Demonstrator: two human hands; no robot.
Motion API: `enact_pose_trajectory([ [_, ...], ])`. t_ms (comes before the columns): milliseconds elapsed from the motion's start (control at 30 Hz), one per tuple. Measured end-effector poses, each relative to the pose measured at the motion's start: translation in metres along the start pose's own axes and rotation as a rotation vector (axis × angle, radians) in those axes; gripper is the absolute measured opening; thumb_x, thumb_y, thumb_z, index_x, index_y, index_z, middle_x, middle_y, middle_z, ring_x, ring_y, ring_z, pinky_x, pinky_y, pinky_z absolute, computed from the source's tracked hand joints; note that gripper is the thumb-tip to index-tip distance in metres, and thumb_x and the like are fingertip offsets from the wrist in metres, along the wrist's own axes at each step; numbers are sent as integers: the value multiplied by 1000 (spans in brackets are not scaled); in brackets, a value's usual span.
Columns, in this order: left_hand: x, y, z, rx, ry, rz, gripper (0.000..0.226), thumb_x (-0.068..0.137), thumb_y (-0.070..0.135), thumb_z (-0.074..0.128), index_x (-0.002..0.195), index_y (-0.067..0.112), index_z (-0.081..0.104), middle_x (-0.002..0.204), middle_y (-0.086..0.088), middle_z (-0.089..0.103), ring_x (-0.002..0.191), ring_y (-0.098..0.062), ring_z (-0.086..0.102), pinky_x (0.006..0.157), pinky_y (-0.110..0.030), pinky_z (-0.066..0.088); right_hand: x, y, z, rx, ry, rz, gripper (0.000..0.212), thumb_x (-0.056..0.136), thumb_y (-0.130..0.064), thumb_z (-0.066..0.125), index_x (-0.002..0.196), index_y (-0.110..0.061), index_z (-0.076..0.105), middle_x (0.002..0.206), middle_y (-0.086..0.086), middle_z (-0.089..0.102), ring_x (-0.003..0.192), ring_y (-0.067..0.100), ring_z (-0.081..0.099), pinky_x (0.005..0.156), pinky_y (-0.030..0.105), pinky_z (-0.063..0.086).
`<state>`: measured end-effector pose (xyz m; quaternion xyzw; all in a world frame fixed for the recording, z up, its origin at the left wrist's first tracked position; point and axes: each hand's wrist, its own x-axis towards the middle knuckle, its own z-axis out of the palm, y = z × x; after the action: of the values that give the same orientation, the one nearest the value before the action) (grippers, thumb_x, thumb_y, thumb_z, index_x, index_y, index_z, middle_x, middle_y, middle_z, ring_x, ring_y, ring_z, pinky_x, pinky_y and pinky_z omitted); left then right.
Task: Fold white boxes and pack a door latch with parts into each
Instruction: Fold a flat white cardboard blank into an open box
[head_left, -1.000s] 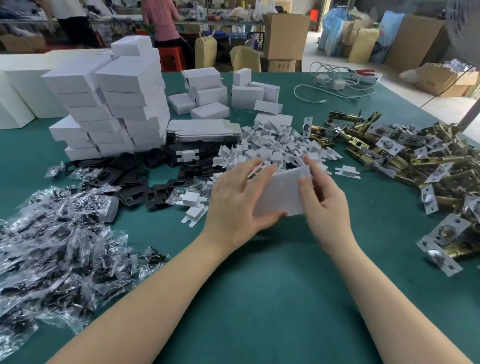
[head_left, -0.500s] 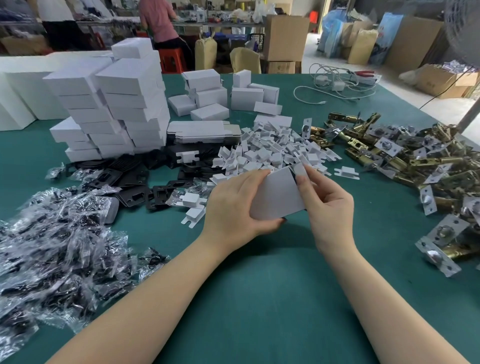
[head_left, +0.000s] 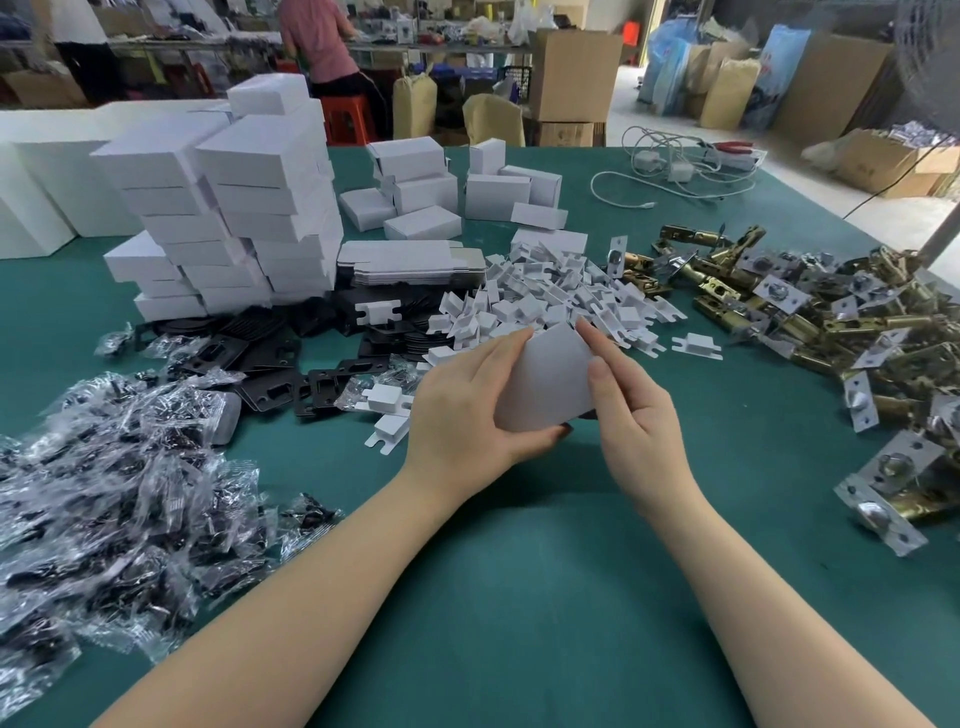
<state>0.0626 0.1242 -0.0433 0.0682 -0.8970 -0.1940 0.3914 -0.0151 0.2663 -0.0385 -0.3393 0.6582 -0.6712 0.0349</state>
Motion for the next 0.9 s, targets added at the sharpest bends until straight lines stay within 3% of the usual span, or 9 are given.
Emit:
enact_pose_trajectory([
  [67,0,0,0,0,19,-2,88,59,50,82,133,10,58,127,-2,65,113,-20,61,94,-35,48,0,0,0,-37,-5,-5,33,102,-25,43,125,-49,49,124,-43,53,124,-13,46,100,9,37],
  [200,0,1,1,1,22,-3,88,58,50,81,133,10,58,126,-3,65,113,-20,60,94,-36,47,-2,3,1,39,87,20,14,99,-26,49,108,-37,53,107,-16,65,104,6,61,87,32,49],
  [367,-1,2,2,-14,35,-5,86,59,48,82,132,8,59,125,-4,66,111,-24,63,92,-44,51,-3,-1,4,187,233,61,17,93,-15,65,99,-29,71,92,-12,75,87,4,67,80,31,57],
  [500,-1,3,2,-39,41,-36,85,60,47,81,133,10,58,126,-2,66,112,-22,63,93,-41,51,-6,0,8,132,250,52,18,92,-30,63,106,-38,72,82,-15,72,76,13,53,71,35,48],
  [567,-1,4,2,-41,44,-54,85,60,47,81,133,10,58,126,-2,66,112,-20,62,94,-38,49,-7,0,9,105,224,39,21,92,-36,58,109,-41,69,81,-4,72,75,15,48,69,34,45],
  [667,-1,6,2,-32,50,-67,84,60,49,79,132,11,59,126,-1,66,111,-19,62,93,-34,46,-7,0,8,76,204,34,22,98,-28,56,114,-39,67,92,1,70,75,14,50,69,32,46],
  [800,-1,6,1,-37,38,-82,85,60,49,79,134,11,57,128,-1,64,114,-19,62,95,-36,47,-5,-4,8,57,185,22,22,97,-29,54,114,-38,64,104,-21,72,90,-3,63,78,10,46],
  [833,-1,6,0,-41,35,-88,86,60,49,80,134,12,57,129,-1,64,115,-19,61,96,-37,47,-5,-4,7,51,172,22,22,95,-34,54,114,-39,64,103,-23,72,87,-3,63,76,9,45],
  [900,-1,6,0,-50,28,-97,87,60,49,80,135,12,56,130,-1,63,116,-20,61,96,-38,48,-4,-2,4,32,149,22,25,92,-40,54,115,-42,64,77,-22,68,61,6,48,59,9,37],
])
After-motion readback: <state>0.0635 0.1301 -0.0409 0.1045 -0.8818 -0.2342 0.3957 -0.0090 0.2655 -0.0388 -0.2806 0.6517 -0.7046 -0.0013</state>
